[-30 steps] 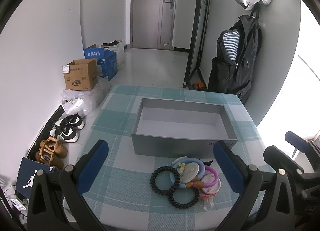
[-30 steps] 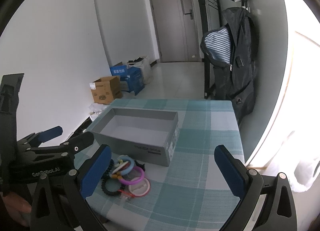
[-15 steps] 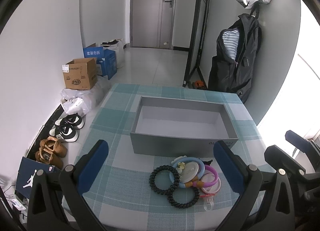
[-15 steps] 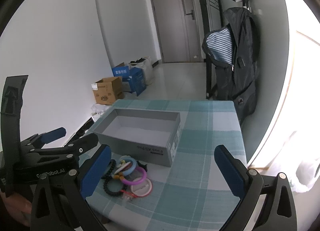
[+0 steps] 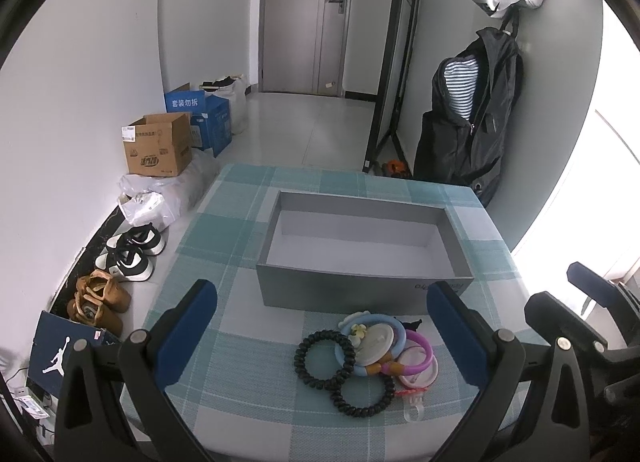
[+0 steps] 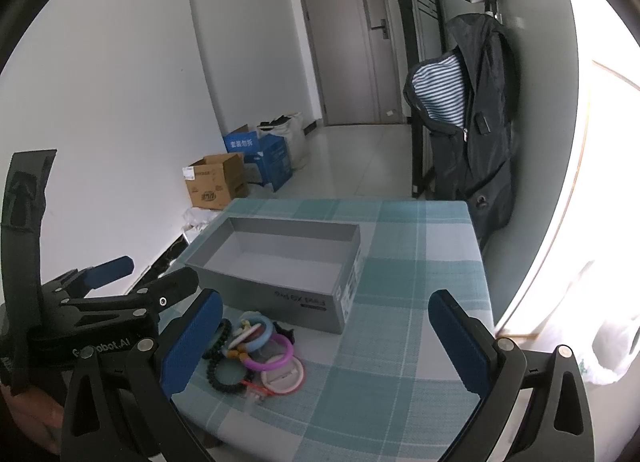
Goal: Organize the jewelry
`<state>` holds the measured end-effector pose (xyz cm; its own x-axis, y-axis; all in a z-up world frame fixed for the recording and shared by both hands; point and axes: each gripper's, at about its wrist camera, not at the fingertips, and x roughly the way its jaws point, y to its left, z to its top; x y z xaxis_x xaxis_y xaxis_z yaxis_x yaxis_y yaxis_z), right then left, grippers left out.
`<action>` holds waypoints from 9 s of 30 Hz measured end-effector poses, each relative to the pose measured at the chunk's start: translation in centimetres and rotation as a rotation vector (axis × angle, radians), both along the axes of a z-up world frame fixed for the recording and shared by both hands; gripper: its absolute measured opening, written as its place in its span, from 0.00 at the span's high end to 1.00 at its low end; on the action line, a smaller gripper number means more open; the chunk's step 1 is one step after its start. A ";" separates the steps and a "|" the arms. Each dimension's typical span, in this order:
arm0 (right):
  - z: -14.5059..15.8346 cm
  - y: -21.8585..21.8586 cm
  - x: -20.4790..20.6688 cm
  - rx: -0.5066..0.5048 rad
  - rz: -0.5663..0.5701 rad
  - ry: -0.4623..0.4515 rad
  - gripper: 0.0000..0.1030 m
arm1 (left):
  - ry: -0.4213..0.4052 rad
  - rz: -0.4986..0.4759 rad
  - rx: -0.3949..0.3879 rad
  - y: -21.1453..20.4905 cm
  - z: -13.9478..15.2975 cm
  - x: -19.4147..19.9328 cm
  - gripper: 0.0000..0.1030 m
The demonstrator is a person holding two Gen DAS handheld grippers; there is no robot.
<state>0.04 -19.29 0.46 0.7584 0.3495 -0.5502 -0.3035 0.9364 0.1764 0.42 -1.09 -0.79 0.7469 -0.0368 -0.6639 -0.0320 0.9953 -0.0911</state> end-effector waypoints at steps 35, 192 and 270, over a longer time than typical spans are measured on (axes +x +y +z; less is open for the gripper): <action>-6.2 7.5 4.3 -0.066 0.218 0.266 0.21 | 0.208 -0.007 -0.179 6.4 -2.9 1.1 0.01; -2.3 4.1 13.1 0.154 0.265 0.251 0.46 | 0.262 -0.218 -0.505 4.9 -0.9 12.6 0.34; -6.3 9.6 5.0 -0.095 0.278 0.307 1.00 | 0.284 -0.033 -0.146 7.1 -3.7 4.1 0.18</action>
